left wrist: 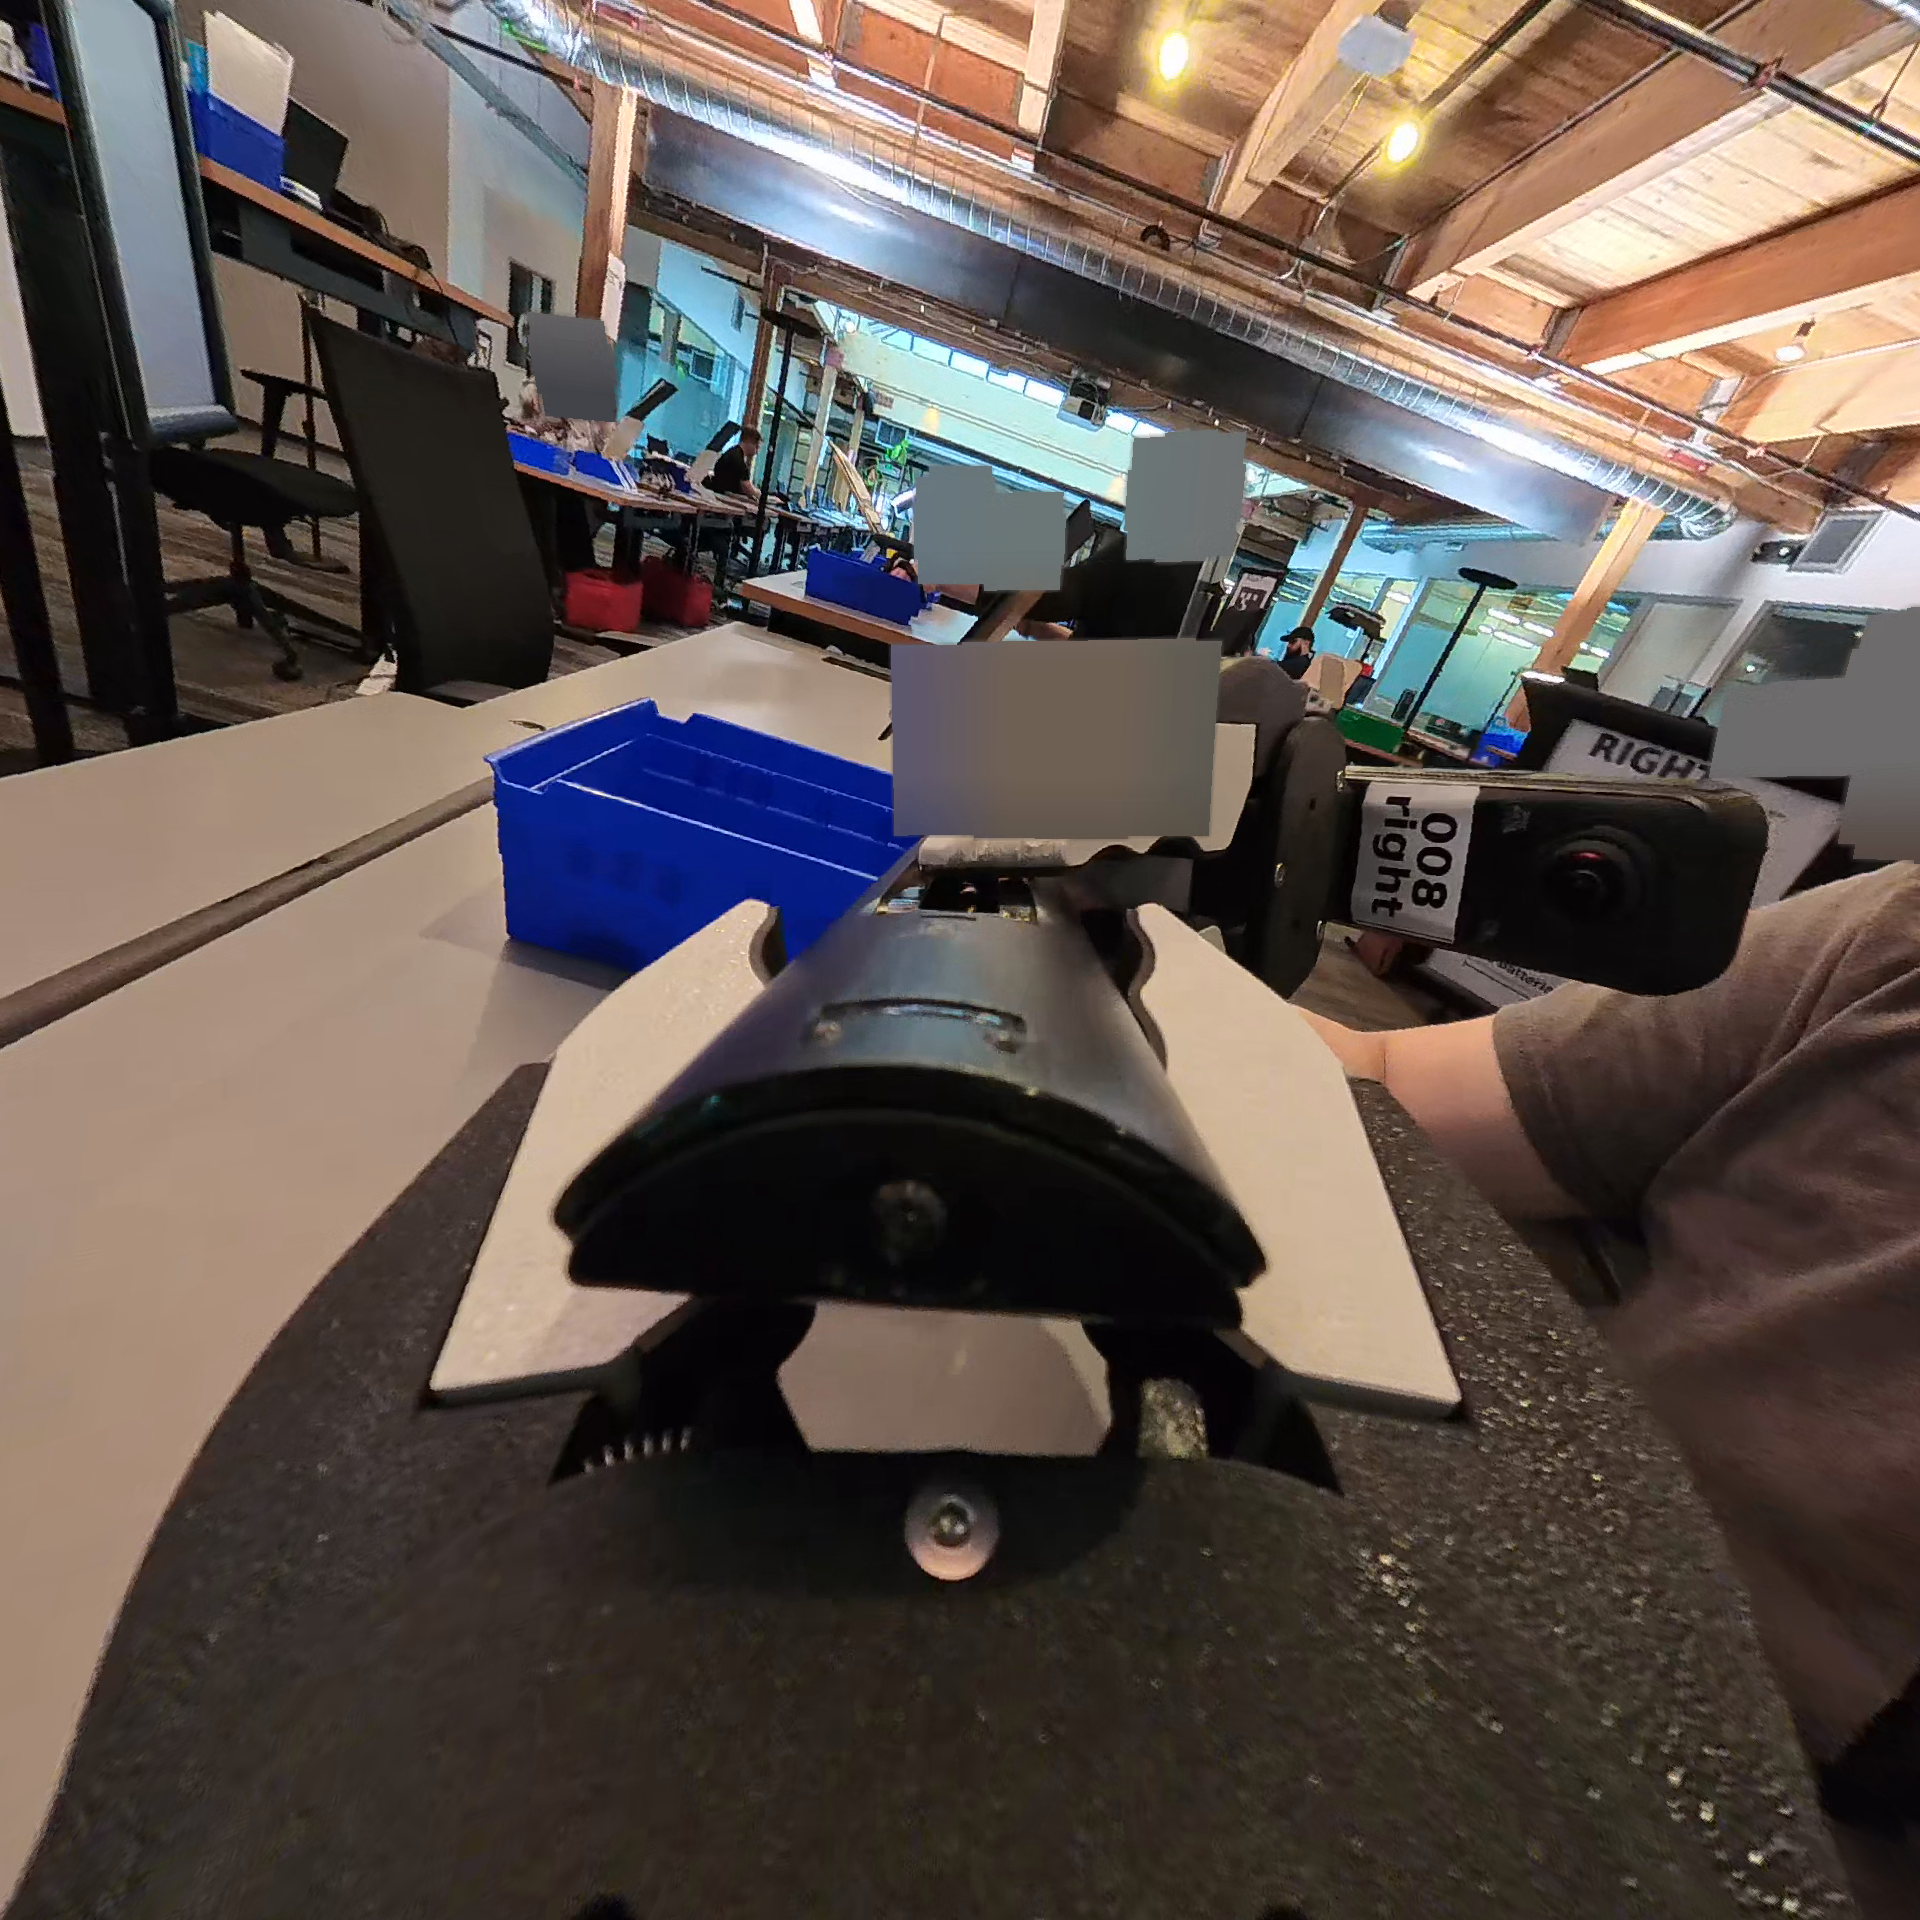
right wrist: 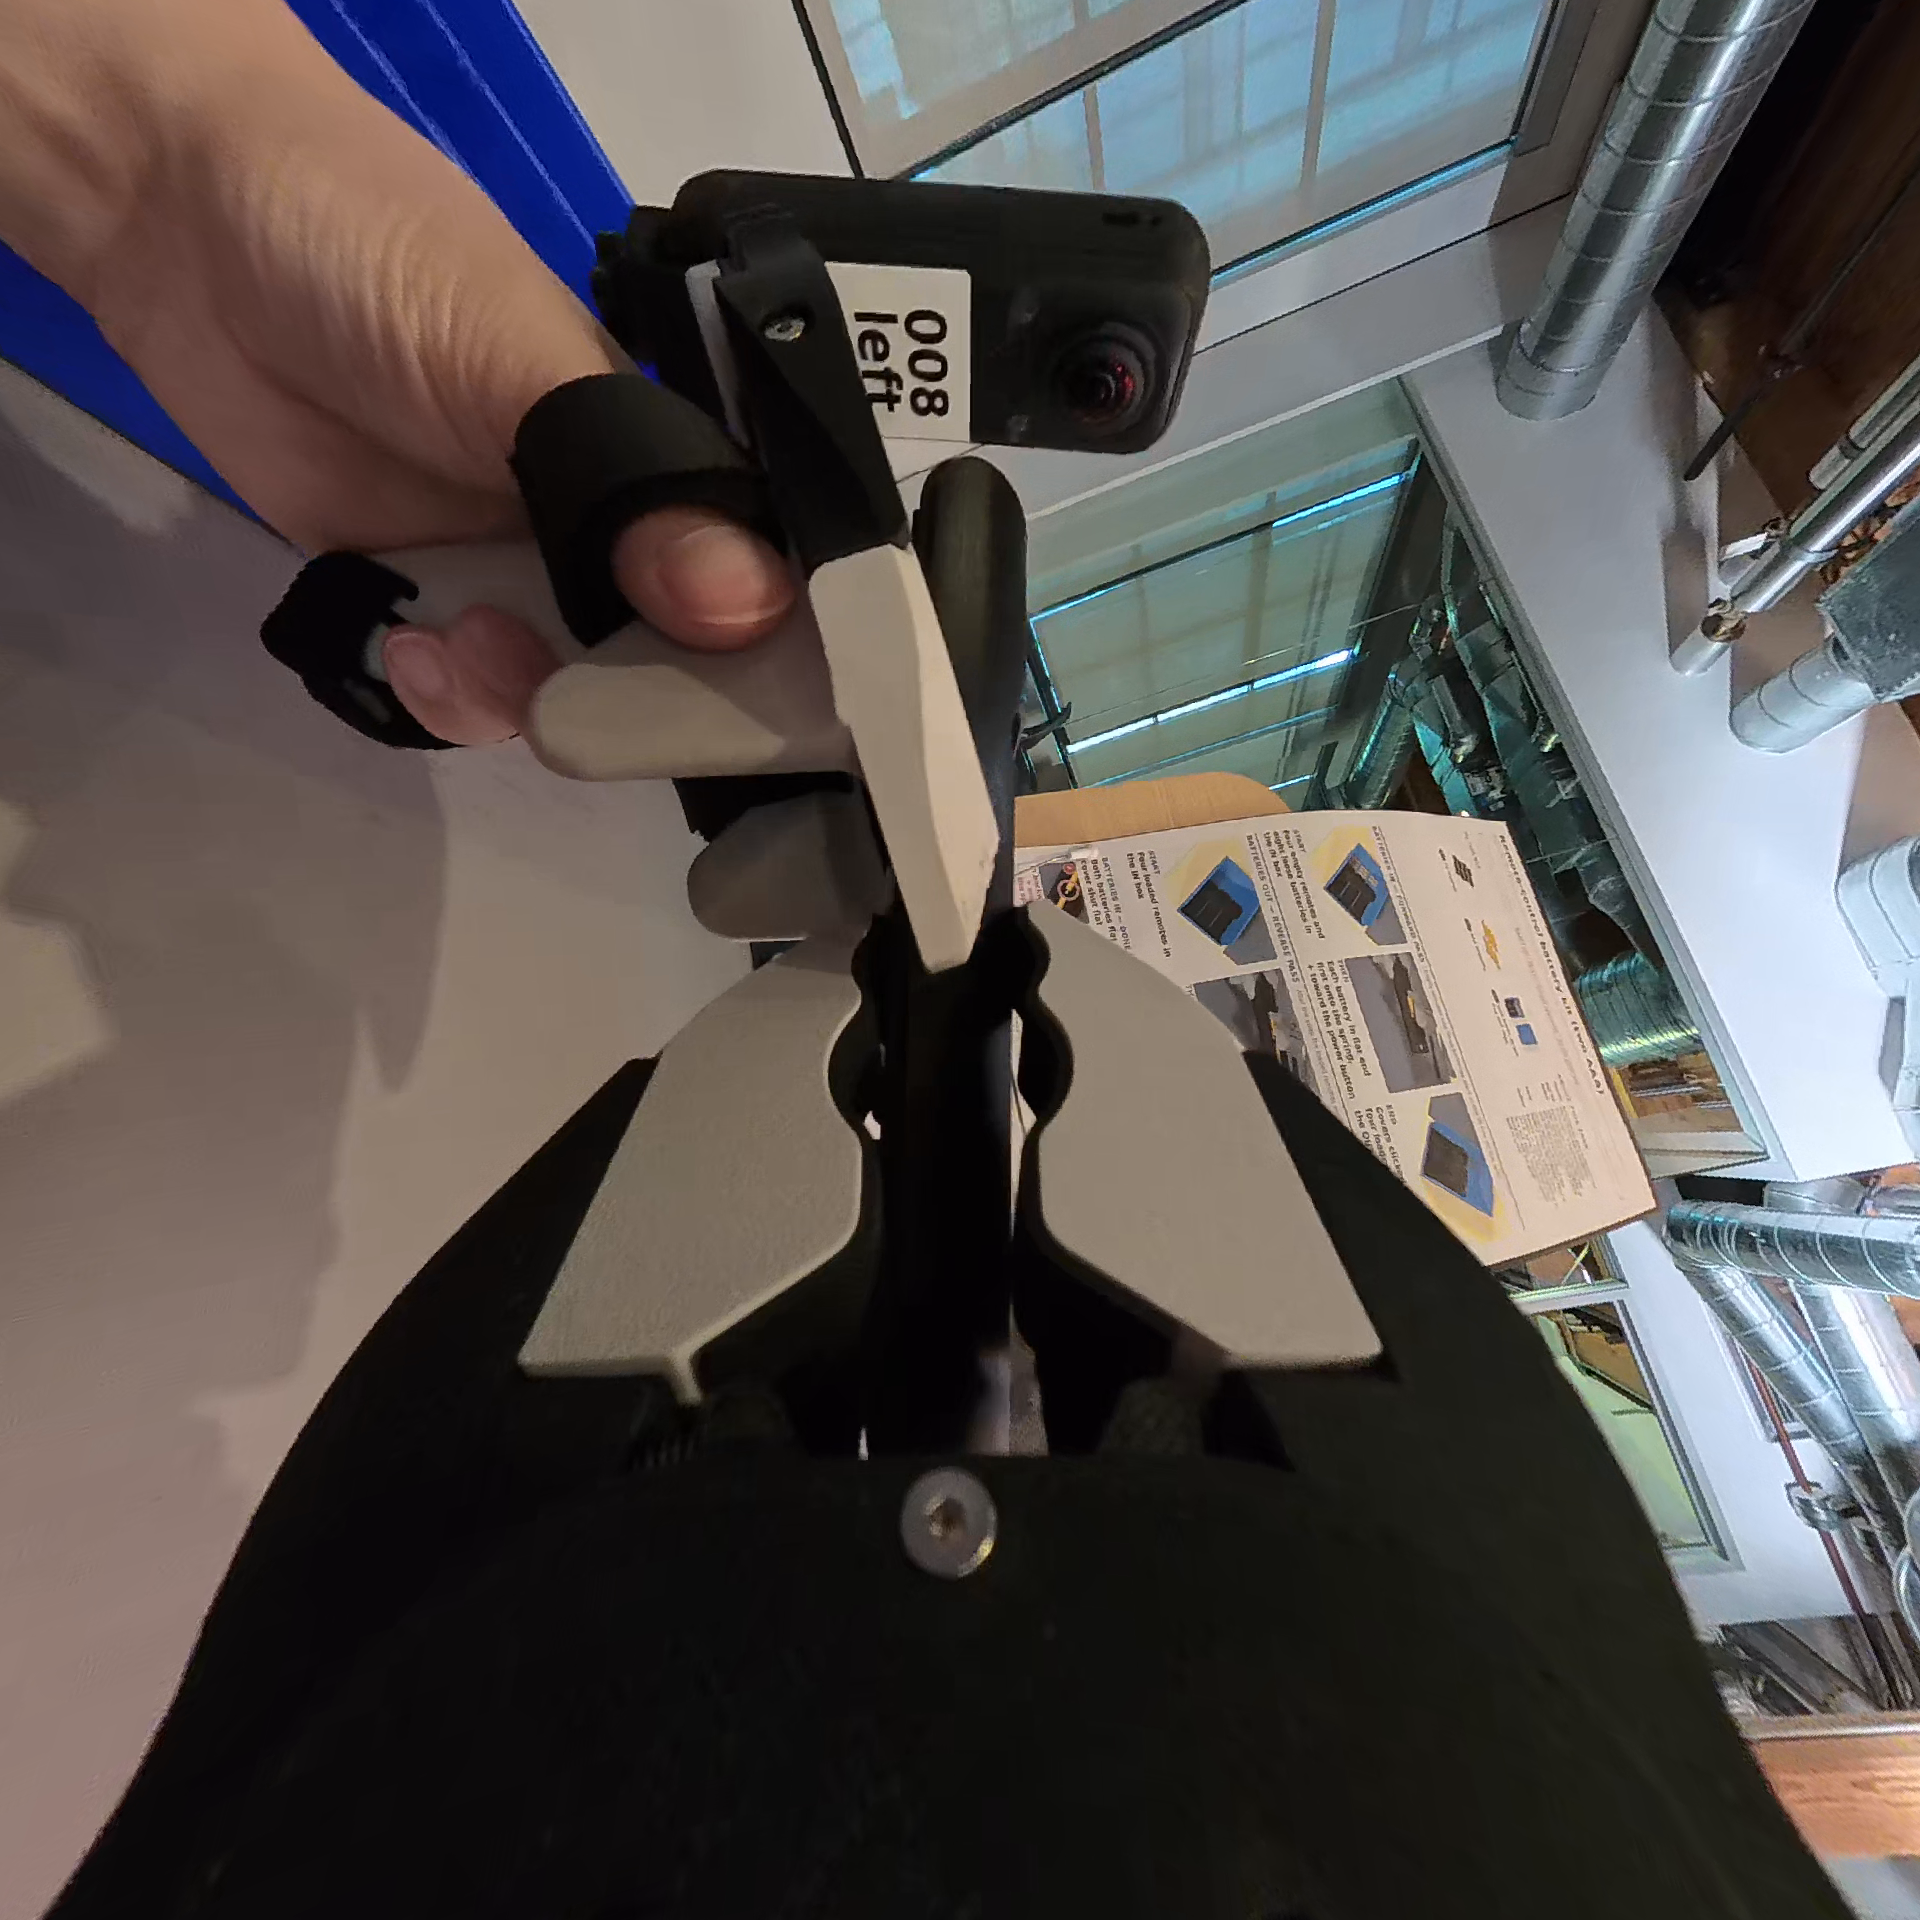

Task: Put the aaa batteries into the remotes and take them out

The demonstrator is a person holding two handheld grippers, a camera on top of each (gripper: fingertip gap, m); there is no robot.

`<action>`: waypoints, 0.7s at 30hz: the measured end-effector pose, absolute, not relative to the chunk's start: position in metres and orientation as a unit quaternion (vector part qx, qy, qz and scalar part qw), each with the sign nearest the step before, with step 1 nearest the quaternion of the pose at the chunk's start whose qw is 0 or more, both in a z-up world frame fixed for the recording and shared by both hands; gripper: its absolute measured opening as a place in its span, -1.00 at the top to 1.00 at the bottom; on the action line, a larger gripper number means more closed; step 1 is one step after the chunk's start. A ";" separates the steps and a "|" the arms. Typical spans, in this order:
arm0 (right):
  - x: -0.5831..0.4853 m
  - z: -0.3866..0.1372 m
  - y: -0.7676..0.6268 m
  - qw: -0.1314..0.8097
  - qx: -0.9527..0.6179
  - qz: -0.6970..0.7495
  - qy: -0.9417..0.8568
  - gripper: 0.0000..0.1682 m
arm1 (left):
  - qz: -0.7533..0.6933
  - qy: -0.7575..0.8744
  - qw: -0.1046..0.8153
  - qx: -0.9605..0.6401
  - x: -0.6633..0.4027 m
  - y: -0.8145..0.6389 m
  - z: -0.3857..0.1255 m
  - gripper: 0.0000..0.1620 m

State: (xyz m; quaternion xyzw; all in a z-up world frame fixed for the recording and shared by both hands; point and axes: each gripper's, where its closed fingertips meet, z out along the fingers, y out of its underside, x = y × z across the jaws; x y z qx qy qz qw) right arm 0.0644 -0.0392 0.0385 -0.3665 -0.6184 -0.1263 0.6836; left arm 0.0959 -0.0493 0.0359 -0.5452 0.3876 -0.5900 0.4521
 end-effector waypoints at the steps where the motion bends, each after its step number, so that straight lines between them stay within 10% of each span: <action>1: 0.064 0.038 -0.040 0.682 -0.366 -0.123 -0.621 0.73 | -0.591 0.386 0.455 -0.542 0.096 -0.050 0.035 0.24; 21: 0.062 0.036 -0.046 0.675 -0.373 -0.068 -0.633 0.71 | -0.604 0.344 0.508 -0.509 0.091 -0.054 0.044 0.32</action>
